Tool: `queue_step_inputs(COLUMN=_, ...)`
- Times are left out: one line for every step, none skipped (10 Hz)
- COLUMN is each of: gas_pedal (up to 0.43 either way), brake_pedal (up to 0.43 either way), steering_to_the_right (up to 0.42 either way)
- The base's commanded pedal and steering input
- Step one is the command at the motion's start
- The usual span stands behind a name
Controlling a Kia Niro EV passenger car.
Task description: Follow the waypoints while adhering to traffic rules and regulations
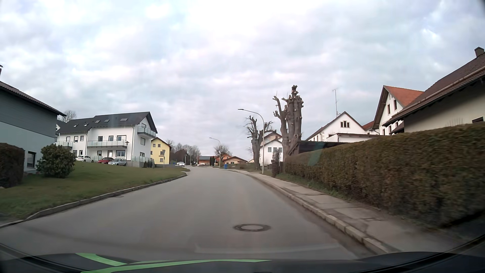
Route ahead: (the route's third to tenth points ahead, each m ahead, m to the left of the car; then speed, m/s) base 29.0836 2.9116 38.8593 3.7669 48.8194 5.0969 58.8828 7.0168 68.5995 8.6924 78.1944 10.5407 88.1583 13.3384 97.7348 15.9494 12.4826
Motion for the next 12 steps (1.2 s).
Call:
queue_step_inputs(gas_pedal=0.24, brake_pedal=0.0, steering_to_the_right=-0.015)
queue_step_inputs(gas_pedal=0.24, brake_pedal=0.0, steering_to_the_right=-0.015)
queue_step_inputs(gas_pedal=0.24, brake_pedal=0.0, steering_to_the_right=-0.015)
queue_step_inputs(gas_pedal=0.24, brake_pedal=0.0, steering_to_the_right=-0.014)
queue_step_inputs(gas_pedal=0.24, brake_pedal=0.0, steering_to_the_right=-0.012)
queue_step_inputs(gas_pedal=0.24, brake_pedal=0.0, steering_to_the_right=-0.012)
queue_step_inputs(gas_pedal=0.24, brake_pedal=0.0, steering_to_the_right=-0.011)
queue_step_inputs(gas_pedal=0.24, brake_pedal=0.0, steering_to_the_right=-0.01)
queue_step_inputs(gas_pedal=0.24, brake_pedal=0.0, steering_to_the_right=-0.009)
queue_step_inputs(gas_pedal=0.24, brake_pedal=0.0, steering_to_the_right=-0.008)
queue_step_inputs(gas_pedal=0.24, brake_pedal=0.0, steering_to_the_right=-0.008)
queue_step_inputs(gas_pedal=0.24, brake_pedal=0.0, steering_to_the_right=-0.008)
